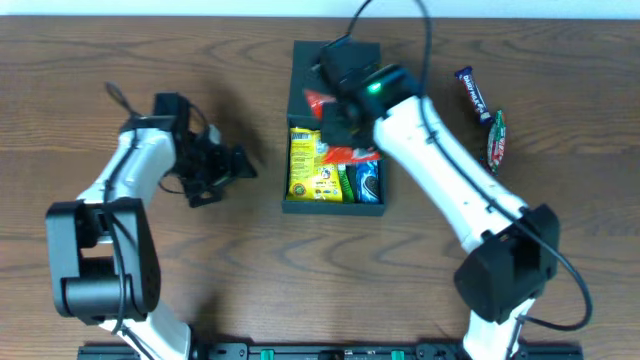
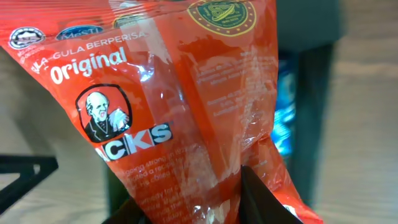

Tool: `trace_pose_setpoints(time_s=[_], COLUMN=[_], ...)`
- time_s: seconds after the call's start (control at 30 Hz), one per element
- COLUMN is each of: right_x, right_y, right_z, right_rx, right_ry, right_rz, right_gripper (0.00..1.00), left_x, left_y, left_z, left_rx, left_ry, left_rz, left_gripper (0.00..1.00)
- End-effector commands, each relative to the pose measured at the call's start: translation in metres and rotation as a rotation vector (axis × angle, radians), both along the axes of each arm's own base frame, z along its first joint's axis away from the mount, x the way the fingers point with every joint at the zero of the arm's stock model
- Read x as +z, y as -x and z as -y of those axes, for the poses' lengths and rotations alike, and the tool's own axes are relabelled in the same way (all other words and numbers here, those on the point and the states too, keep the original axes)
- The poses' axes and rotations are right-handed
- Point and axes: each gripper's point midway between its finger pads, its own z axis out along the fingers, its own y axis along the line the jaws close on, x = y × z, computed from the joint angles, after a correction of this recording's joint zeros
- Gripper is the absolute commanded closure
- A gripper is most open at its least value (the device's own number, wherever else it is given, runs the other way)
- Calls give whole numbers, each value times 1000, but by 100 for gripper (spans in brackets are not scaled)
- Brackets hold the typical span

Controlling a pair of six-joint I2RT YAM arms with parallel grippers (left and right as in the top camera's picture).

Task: Pack container
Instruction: 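Carry the red bag into the box and release it with the right gripper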

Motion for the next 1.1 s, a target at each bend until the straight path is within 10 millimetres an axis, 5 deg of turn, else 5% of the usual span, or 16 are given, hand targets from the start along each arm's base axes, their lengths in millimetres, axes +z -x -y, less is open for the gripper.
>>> trace_pose_setpoints(time_s=[0.0, 0.13, 0.43, 0.47, 0.53, 0.7, 0.87, 0.93, 0.97, 1.03, 1.07], right_x=[-10, -31, -65, -66, -69, -60, -16, 9, 19, 36, 37], right_y=[7, 18, 20, 19, 18, 20, 16, 9, 5, -5, -8], right_z=[-13, -23, -24, -25, -27, -35, -26, -22, -18, -4, 2], right_rx=[-119, -160, -245, -244, -240, -131, -66, -18, -7, -18, -25], right_ry=[20, 82, 118, 117, 114, 96, 73, 58, 60, 92, 108], right_rz=[7, -8, -62, -62, -60, -75, -36, 22, 56, 125, 135], right_gripper=[99, 99, 99, 89, 51, 1, 2, 15, 30, 85, 99], left_x=[11, 17, 19, 19, 19, 19, 19, 19, 19, 19, 19], left_y=[-13, -20, -23, -23, -23, -23, -23, -23, -23, -23, -23], left_z=[-20, -37, -39, -39, -39, -39, -39, -39, -39, -39, -39], left_rx=[17, 49, 39, 38, 31, 27, 23, 20, 20, 20, 20], left_ry=[-7, -12, -16, -16, -17, -18, -18, -19, -19, -19, -19], left_rz=[47, 76, 92, 92, 96, 98, 100, 102, 102, 102, 103], left_gripper=[5, 5, 5, 5, 5, 5, 5, 5, 5, 5, 5])
